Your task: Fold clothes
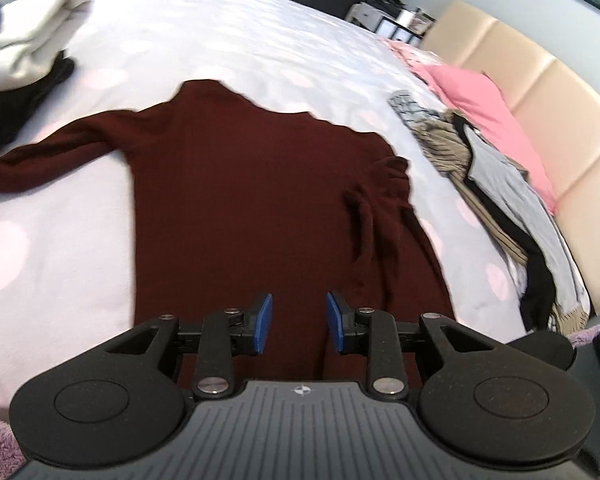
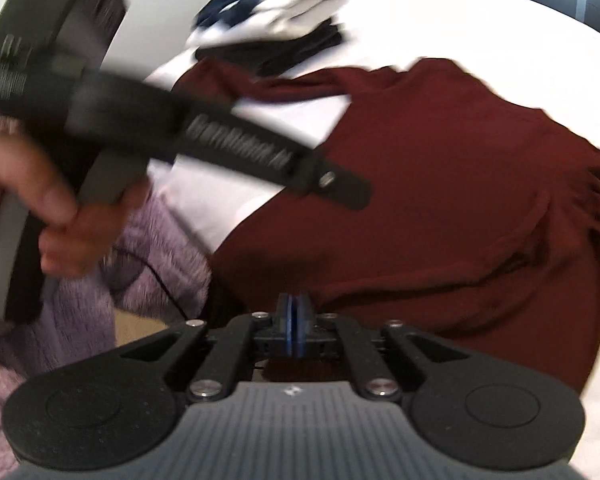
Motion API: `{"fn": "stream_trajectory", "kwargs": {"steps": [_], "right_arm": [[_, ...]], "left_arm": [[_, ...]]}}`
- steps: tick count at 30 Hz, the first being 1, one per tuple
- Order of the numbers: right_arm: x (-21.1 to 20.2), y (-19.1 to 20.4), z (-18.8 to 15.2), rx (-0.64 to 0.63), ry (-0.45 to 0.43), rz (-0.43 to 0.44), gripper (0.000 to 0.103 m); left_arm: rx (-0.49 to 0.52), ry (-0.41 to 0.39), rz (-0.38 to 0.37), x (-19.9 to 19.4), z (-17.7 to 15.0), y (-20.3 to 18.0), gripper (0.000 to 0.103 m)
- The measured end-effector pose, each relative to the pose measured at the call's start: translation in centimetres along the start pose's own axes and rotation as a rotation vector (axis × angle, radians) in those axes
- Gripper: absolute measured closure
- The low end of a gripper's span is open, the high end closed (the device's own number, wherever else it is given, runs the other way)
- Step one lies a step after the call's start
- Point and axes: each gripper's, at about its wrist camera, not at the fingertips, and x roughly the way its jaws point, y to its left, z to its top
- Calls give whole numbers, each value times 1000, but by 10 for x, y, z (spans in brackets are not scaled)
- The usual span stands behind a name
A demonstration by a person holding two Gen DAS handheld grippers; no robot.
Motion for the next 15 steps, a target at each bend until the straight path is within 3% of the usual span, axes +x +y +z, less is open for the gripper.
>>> {"fn": "stream_trajectory", "kwargs": {"steps": [2, 7, 11, 15], "right_arm": [[2, 3, -1, -21, 12, 20, 65], [-2, -17, -4, 51, 17, 5, 65], [-5, -50, -13, 172, 26, -75, 65], [-5, -77, -28, 276, 52, -146, 65]], "left_arm": [[-14, 11, 6, 1, -3, 8, 76], [16, 50, -20, 8, -10, 11, 76], [101, 81, -31, 15, -19, 0, 76], [175, 137, -12, 31, -28, -11, 68]]}}
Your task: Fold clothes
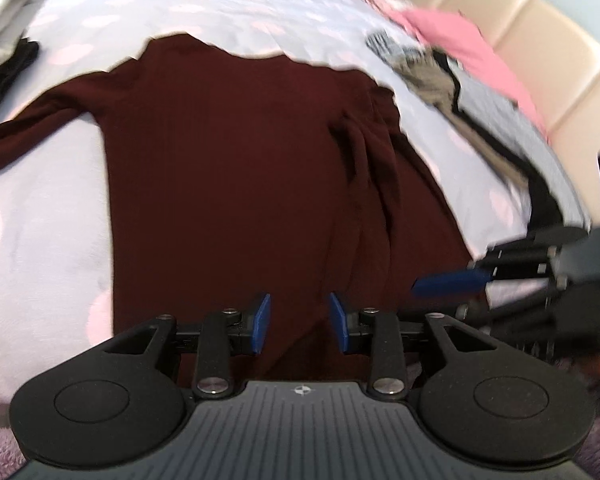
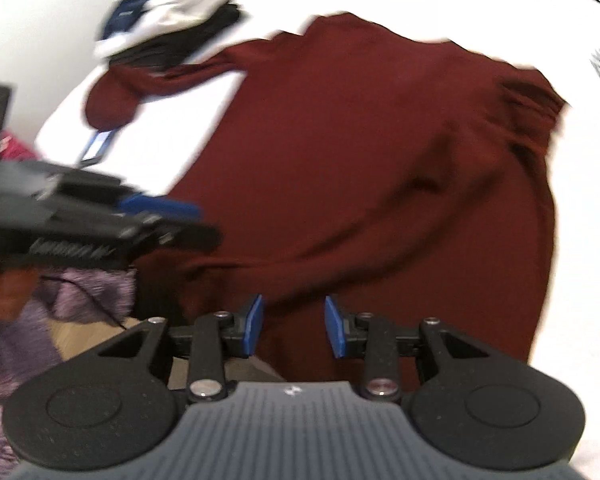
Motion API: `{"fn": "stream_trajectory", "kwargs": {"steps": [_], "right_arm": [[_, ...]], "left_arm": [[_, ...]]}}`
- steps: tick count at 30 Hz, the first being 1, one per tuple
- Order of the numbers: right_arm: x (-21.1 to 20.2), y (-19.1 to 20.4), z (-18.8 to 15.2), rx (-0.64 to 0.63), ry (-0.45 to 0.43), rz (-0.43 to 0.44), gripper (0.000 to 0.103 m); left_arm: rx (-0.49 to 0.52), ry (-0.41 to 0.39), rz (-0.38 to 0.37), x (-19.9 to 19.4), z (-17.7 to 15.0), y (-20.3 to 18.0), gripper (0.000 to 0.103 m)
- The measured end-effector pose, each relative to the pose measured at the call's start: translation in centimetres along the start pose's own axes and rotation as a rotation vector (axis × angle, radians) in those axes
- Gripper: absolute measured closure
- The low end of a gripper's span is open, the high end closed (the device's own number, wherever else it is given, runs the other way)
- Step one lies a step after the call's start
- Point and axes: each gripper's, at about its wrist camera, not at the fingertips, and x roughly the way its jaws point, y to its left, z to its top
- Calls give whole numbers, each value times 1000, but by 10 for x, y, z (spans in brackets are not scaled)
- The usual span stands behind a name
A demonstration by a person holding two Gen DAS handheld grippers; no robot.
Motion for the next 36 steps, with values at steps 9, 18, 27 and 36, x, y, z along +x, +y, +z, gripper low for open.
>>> {"fn": "stream_trajectory", "kwargs": {"steps": [9, 18, 27, 36], "right_arm": [[-3, -37, -2, 80, -24, -115, 65], [-16, -78, 28, 27, -19, -290, 63], [-4, -116, 66, -81, -10, -363, 62], [24, -117, 90, -206, -15, -367, 65]], "left_arm": [[65, 91, 26, 26, -5, -11, 87], [-164, -61, -104, -22, 19, 26, 99], [-382, -122, 210, -53, 22, 92, 92], [-144, -135, 260, -64, 16, 53, 65]]}}
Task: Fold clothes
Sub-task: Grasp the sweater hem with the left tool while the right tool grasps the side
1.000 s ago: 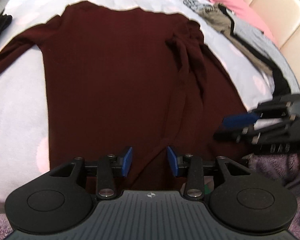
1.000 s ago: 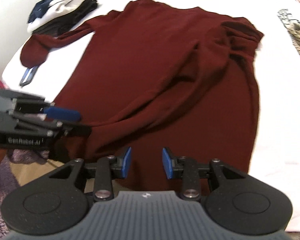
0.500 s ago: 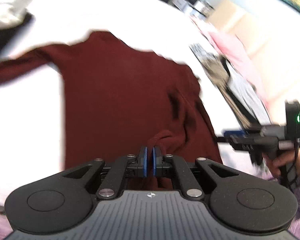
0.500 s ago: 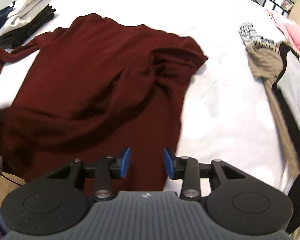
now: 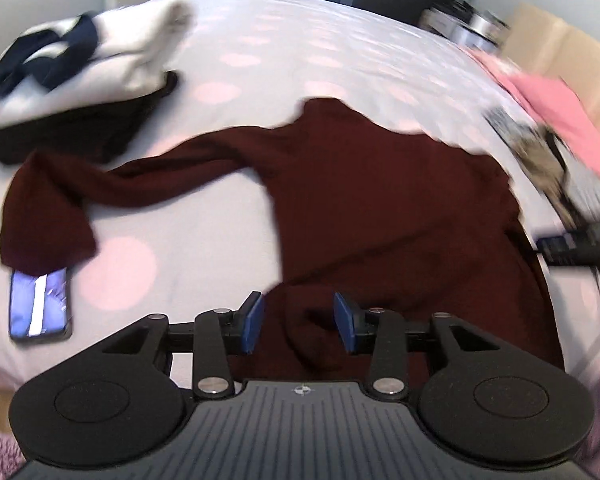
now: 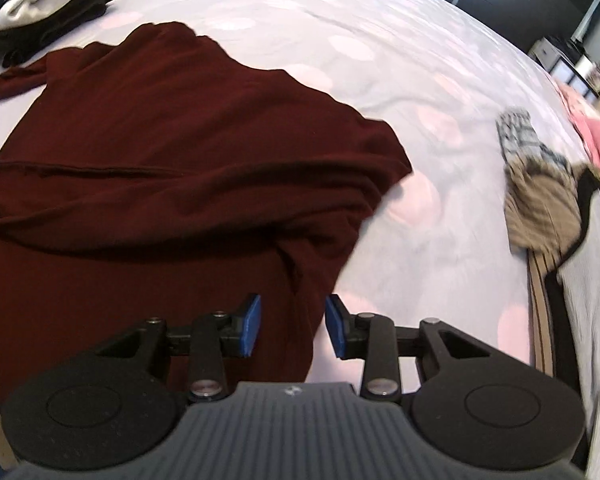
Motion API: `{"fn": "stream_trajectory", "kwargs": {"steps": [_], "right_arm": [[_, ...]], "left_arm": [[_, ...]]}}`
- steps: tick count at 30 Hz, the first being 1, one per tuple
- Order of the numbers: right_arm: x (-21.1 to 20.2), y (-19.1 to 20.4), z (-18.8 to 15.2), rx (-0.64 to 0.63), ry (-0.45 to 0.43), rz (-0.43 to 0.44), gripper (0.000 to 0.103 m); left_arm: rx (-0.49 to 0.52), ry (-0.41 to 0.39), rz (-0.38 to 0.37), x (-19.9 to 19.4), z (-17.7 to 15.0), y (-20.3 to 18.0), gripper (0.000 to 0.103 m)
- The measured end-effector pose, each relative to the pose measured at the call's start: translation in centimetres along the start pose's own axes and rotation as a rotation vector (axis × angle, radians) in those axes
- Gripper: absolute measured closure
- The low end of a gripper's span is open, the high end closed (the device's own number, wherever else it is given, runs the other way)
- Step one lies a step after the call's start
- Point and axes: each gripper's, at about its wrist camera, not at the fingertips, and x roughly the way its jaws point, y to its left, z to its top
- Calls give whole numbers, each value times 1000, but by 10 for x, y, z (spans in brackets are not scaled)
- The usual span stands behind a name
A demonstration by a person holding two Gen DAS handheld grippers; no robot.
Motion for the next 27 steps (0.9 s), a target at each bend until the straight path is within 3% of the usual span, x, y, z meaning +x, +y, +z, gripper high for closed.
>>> {"fn": "stream_trajectory", "kwargs": {"steps": [3, 5, 8, 11, 12, 15, 20, 23, 27], "right_arm": [[4, 1, 9, -16, -1, 9, 65], [7, 2, 13, -20, -2, 13, 65], [11, 3, 15, -35, 4, 13, 66], [19, 3, 13, -38, 15, 12, 75], [22, 1, 12, -30, 19, 10, 83], [25, -6, 8, 10, 17, 16, 93], [12, -29, 9, 146, -11, 6, 93], [7, -49, 4, 266, -4, 8, 93], [11, -62, -5, 346, 27, -9, 93]], "left_arm": [[118, 26, -31, 7, -6, -19, 62], [179, 55, -10, 19, -11, -33, 62], [217, 103, 22, 34, -18, -41, 62], [205, 136, 40, 45, -22, -38, 65], [199, 140, 37, 48, -22, -37, 74], [169, 137, 38, 44, -17, -31, 101], [43, 62, -109, 1, 5, -16, 101], [-80, -26, -274, -42, 28, -1, 101], [-174, -171, -393, -97, 51, 15, 101]]}}
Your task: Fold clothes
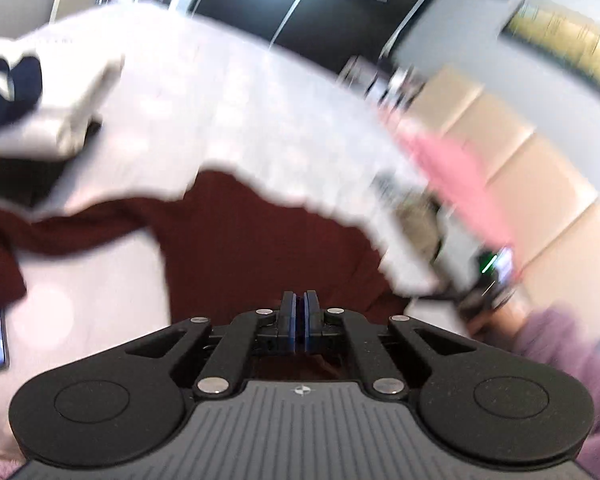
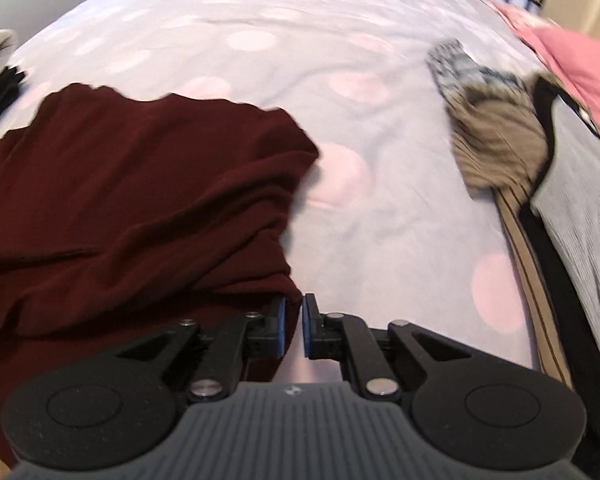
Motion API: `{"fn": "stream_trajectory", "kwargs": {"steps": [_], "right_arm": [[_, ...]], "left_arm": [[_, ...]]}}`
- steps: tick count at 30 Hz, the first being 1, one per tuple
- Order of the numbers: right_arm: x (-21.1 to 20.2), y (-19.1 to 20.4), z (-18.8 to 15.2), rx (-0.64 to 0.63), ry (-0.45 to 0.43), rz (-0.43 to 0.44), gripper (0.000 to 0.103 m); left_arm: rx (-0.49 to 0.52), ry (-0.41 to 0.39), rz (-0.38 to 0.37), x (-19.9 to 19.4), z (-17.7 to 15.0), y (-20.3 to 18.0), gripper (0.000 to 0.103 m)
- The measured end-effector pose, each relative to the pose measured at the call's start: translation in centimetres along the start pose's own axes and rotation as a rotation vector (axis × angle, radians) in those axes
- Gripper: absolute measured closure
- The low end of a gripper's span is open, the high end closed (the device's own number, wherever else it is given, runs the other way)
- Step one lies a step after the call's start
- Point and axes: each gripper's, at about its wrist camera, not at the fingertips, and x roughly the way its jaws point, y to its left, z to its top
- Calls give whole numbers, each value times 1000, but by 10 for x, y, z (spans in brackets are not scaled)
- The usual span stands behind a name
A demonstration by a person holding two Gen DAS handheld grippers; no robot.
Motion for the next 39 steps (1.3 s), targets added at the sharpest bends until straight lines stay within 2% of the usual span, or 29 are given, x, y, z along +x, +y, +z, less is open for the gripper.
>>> {"fn": "stream_trajectory", "kwargs": {"steps": [2, 3, 4, 8, 11, 14, 16, 18, 19, 20, 21, 25, 29, 32, 39], "right_arm": [[2, -4, -2, 25, 8, -4, 93], [3, -6, -2, 37, 12, -2, 93], [4, -7, -4, 49, 16, 1, 93], [3, -9, -5, 55, 20, 0, 93], [3, -7, -6, 43, 18, 0, 93], [8, -7, -6, 33, 31, 0, 93], [6, -6, -6, 31, 45, 6, 91], [-3, -6, -5, 40, 42, 9, 80], [-9, -7, -5, 45, 35, 17, 80], [-16, -8, -4, 51, 22, 28, 80], [-24, -10, -2, 61, 7, 39, 80], [-45, -18, 14, 125, -66, 90, 80], [-33, -19, 43, 180, -96, 76, 80], [-8, -25, 66, 266, -78, 80, 80], [45, -36, 102, 380, -21, 84, 80]], "left_arm": [[-26, -45, -10, -16, 8, 3, 101], [-33, -53, 16, -20, 11, 5, 101], [-43, -40, 74, -19, 10, 11, 101], [-169, 117, 313, 6, -14, 68, 101], [-221, 257, 357, 27, -41, 90, 101], [-189, 335, 406, 42, -56, 87, 101], [-146, 337, 412, 45, -55, 81, 97], [-125, 311, 407, 44, -50, 76, 80], [-119, 296, 406, 43, -46, 75, 75], [-113, 283, 405, 43, -43, 75, 63], [-108, 273, 404, 44, -40, 76, 57], [-78, 239, 390, 52, -32, 77, 57], [-27, 227, 381, 68, -29, 74, 56], [-7, 226, 381, 75, -31, 76, 52], [-31, 309, 430, 97, -41, 87, 51]]}}
